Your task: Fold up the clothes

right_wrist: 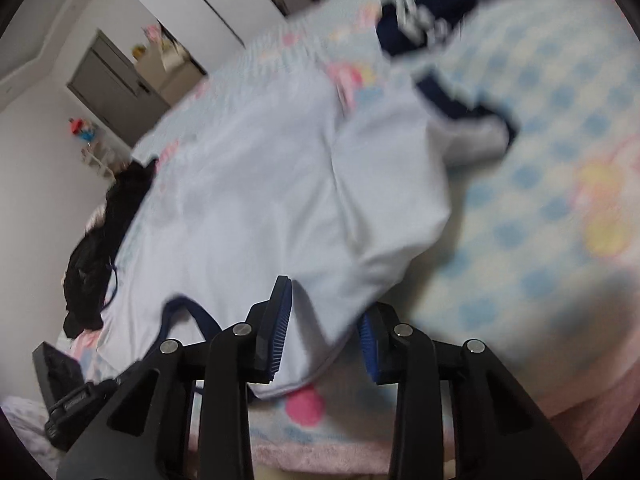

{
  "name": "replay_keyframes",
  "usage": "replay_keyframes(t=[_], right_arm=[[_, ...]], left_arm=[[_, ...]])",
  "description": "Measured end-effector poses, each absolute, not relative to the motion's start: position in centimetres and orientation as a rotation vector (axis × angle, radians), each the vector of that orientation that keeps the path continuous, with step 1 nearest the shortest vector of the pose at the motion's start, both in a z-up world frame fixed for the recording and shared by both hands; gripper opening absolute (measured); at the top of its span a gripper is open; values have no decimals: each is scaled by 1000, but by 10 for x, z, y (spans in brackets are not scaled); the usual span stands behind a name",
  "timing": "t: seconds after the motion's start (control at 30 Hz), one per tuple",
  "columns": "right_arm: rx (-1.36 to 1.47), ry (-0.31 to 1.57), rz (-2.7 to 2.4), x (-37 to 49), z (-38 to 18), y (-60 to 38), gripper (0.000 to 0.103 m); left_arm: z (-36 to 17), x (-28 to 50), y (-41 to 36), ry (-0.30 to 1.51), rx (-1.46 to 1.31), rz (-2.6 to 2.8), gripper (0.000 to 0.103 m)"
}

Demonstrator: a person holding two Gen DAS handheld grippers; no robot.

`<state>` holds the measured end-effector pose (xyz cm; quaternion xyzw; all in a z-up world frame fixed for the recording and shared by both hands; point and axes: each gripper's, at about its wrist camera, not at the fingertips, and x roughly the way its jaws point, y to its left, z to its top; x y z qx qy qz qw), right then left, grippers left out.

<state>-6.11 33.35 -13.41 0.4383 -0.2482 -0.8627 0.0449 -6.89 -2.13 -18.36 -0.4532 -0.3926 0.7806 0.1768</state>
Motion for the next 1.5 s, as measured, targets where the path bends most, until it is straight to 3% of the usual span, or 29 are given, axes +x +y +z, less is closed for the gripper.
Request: replay_keyframes(t=[0.17,0.3,0.33,0.4,0.47,0.7,0.8,1.07,1.17,1.2,1.27,1.33,1.43,1.5], right_arm=[[1343,-737,-2644,-65,-137,332,42],[1370,-687,-2649,-77,-143,325,51],[1367,-666,-2659,-77,-142,324,48],[1351,-628,-2681,-76,-139,323,18],[1316,-601,-2706,-72,-132,323,9],[1233,-478,-2766,-56,-104,318,2],[1230,-400,-2783,-48,-98,317,2],[1366,-444,-2724,-46,-121,327,2],[1472,-457,-2697,-49,-131,330,8],[1494,-451,-2716,-45,-128,331,17],[1530,-413,-2783,-37,-116,334,22],[1495,-350,-2895,-24,-99,335,22],[1366,-316,-3026,-9,-74,336,24],[1286,-260,-3014,-16,-67,324,24]], left_arm=[[-163,-82,-4,-975,-1203,2242,25],[-186,-95,2,-1001,-1318,2231,30],[-191,-95,1,-1016,-1329,2230,23],[-186,-89,0,-993,-1319,2255,15],[-180,-83,-2,-968,-1307,2280,8],[-161,-62,-8,-889,-1286,2346,7],[-161,-55,-15,-880,-1294,2347,7],[-180,-55,-18,-848,-1465,2315,11],[-182,-48,-22,-880,-1500,2285,13],[-179,-43,-23,-874,-1538,2272,15],[-173,-31,-24,-869,-1599,2233,23],[-157,-14,-20,-821,-1529,2226,26],[-125,-9,4,-559,-1385,2334,28],[-110,-21,27,-380,-1310,2411,35]])
